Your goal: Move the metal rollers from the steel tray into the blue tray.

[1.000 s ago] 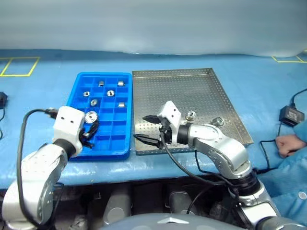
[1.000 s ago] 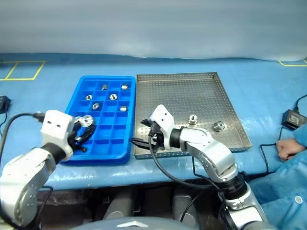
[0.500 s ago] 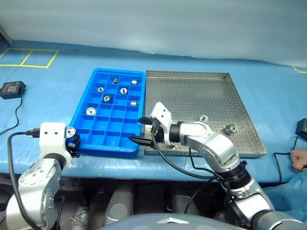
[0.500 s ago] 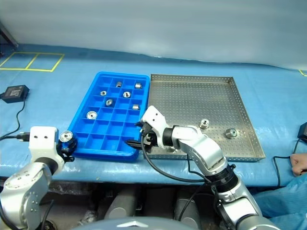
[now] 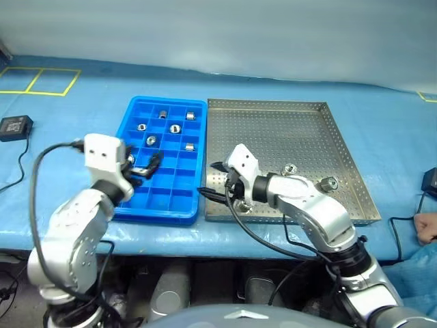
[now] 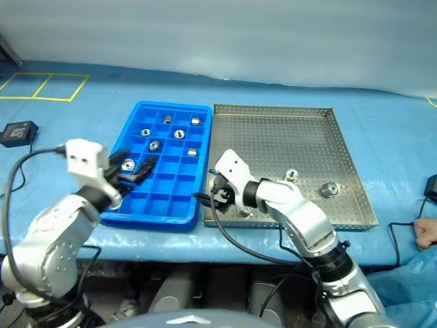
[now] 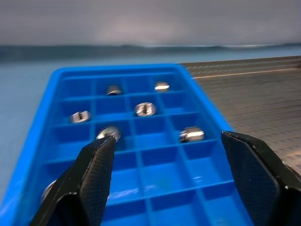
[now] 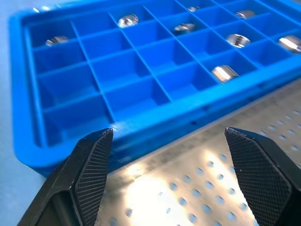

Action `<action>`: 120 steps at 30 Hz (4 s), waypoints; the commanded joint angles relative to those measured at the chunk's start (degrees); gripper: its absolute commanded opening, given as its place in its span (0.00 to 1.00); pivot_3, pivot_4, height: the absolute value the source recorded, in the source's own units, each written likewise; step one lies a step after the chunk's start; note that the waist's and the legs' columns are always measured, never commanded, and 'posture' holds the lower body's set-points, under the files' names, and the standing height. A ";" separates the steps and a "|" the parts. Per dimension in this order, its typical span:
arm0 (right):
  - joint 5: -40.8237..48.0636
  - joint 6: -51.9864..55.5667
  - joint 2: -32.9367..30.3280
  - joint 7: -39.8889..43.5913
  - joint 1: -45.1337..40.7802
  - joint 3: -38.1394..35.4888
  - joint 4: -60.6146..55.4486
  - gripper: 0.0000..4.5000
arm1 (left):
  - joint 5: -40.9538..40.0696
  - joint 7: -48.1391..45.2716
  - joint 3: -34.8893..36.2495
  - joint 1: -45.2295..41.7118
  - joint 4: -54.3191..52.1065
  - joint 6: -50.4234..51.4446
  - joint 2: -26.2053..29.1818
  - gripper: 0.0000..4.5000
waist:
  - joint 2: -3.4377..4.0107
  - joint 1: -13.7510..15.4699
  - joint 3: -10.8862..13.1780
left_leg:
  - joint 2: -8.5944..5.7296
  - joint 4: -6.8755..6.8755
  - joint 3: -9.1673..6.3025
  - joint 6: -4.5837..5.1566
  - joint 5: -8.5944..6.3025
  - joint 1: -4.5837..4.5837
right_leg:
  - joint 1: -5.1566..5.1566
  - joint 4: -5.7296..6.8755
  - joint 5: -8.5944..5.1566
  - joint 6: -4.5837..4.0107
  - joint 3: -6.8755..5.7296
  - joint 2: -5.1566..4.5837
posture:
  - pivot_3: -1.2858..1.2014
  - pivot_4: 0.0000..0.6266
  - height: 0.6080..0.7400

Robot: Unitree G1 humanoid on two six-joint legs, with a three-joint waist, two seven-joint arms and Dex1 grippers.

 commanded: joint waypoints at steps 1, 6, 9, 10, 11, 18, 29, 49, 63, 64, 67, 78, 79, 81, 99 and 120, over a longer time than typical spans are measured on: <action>-1.72 1.62 -2.69 -1.95 1.74 -3.40 -4.84 0.90 | -0.93 -5.69 -10.16 -3.53 6.04 -3.23 3.30 0.87 | 0.00 -0.64 0.00 | -0.06 0.00 0.00 0.02 0.00 0.00 | 0.01 -0.02 -0.01 0.04 0.00 0.00 | 0.54 0.24 1.00; -2.41 4.47 -6.25 -3.36 5.58 -6.74 -8.64 0.90 | -0.25 -10.90 -21.18 -8.13 14.40 -6.27 5.80 0.87 | 0.00 -3.17 0.00 | -0.08 -0.02 0.01 0.12 -0.04 -0.02 | 0.04 -0.11 0.00 0.10 0.02 0.02 | 0.51 0.24 1.00; -2.74 6.48 -7.42 -5.01 7.77 -9.45 -11.07 0.90 | 0.20 -13.25 -24.98 -10.28 18.61 -8.04 6.25 0.87 | 0.02 -4.44 0.00 | -0.05 -0.02 0.03 0.13 -0.05 -0.01 | 0.02 -0.11 -0.09 0.29 0.06 0.02 | 0.49 0.24 1.00; -2.80 7.04 -7.59 -5.42 8.32 -10.07 -11.74 0.90 | 0.23 -14.06 -25.88 -10.92 19.82 -8.60 6.34 0.87 | 0.02 -4.86 0.01 | -0.06 -0.02 0.03 0.13 -0.04 -0.01 | 0.03 -0.11 -0.09 0.31 0.06 0.03 | 0.49 0.24 1.00; -2.89 7.56 -7.64 -5.81 8.80 -10.48 -12.33 0.90 | 0.27 -14.77 -26.60 -11.50 20.99 -9.03 6.39 0.87 | 0.02 -5.22 0.00 | -0.06 0.00 0.03 0.14 -0.04 -0.01 | 0.03 -0.11 -0.08 0.34 0.06 0.04 | 0.48 0.24 1.00; -3.18 9.62 -7.10 -7.71 10.75 -11.68 -14.86 0.90 | 3.44 -16.07 -31.12 -13.86 27.36 -11.29 7.37 0.87 | 0.05 -7.12 -0.01 | 0.00 0.04 0.12 0.20 -0.01 0.02 | 0.02 -0.10 0.02 0.52 0.27 0.03 | 0.47 0.24 1.00; -3.30 8.92 -5.98 -8.76 10.88 -11.26 -14.78 0.90 | 7.25 -15.53 -35.21 -13.59 31.56 -12.08 6.41 0.87 | 0.05 -7.37 -0.01 | 0.04 0.05 0.21 0.36 0.08 0.02 | 0.01 -0.10 0.11 0.66 0.45 -0.05 | 0.47 0.24 1.00; -1.60 6.29 -1.90 -5.79 11.34 -8.46 -9.65 0.90 | 9.83 -13.71 -33.62 -13.97 33.12 -13.16 4.73 0.37 | 0.09 -7.65 -0.04 | 0.04 0.09 0.23 0.42 0.11 0.03 | 0.02 -0.08 0.15 0.70 0.48 -0.05 | 0.47 0.24 1.00; 6.96 -0.31 1.50 0.74 10.72 -12.95 -8.73 0.90 | 6.13 -6.67 -14.85 -14.61 20.69 -7.19 7.43 0.37 | 0.10 -7.69 -0.04 | 0.04 0.13 0.24 0.44 0.13 0.03 | 0.03 -0.06 0.22 0.80 0.54 -0.04 | 0.49 0.24 1.00; 8.17 -1.31 2.38 1.76 10.49 -13.10 -8.11 0.90 | 6.78 -5.49 -13.55 -13.07 18.74 -5.89 8.66 0.37 | 0.11 -7.80 -0.04 | 0.04 0.12 0.24 0.44 0.13 0.05 | 0.04 -0.04 0.22 0.79 0.54 -0.04 | 0.49 0.24 1.00; 10.05 -2.87 3.40 4.29 9.43 -12.11 -6.39 0.90 | 7.83 -1.40 -9.33 -7.60 12.81 -2.03 10.50 0.37 | 0.11 -7.99 -0.05 | 0.04 0.10 0.27 0.44 0.13 0.12 | 0.09 -0.03 0.22 0.80 0.58 -0.03 | 0.50 0.24 1.00; 7.44 -4.34 2.89 4.70 6.01 -7.60 -0.96 0.90 | 9.47 8.75 1.42 3.66 3.32 5.34 9.49 0.37 | 0.07 -5.24 -0.03 | 0.03 0.24 0.24 0.47 0.21 0.16 | 0.23 -0.06 0.30 0.80 0.51 -0.11 | 0.54 0.24 1.00; 7.18 -4.35 2.96 4.46 5.80 -7.41 -0.80 0.90 | 9.53 9.15 1.98 3.88 3.24 5.75 9.50 0.37 | 0.07 -5.11 -0.03 | 0.03 0.24 0.24 0.46 0.21 0.16 | 0.23 -0.06 0.31 0.80 0.51 -0.11 | 0.54 0.24 1.00; 7.18 -4.24 3.17 4.16 5.54 -7.34 -0.84 0.90 | 9.66 9.65 2.49 4.38 3.22 6.47 9.74 0.37 | 0.07 -4.97 -0.03 | 0.03 0.24 0.25 0.47 0.21 0.15 | 0.22 -0.06 0.32 0.78 0.51 -0.11 | 0.54 0.24 1.00; 5.65 -2.48 5.13 -2.29 3.54 -9.12 -0.77 0.90 | 9.52 9.96 -1.09 4.48 2.95 2.88 9.47 0.53 | 0.07 -4.15 -0.03 | 0.05 0.17 0.30 0.46 0.20 0.09 | 0.08 -0.08 0.49 0.50 0.51 -0.11 | 0.54 0.24 1.00; -8.84 11.69 17.48 -32.33 -0.44 -17.31 5.29 0.90 | 1.48 -1.09 -15.90 -1.61 13.78 -15.03 1.88 0.53 | 0.12 -6.21 -0.06 | -0.02 0.14 0.40 0.54 0.23 -0.02 | 0.03 -0.20 0.60 0.48 0.56 -0.11 | 0.48 0.24 1.00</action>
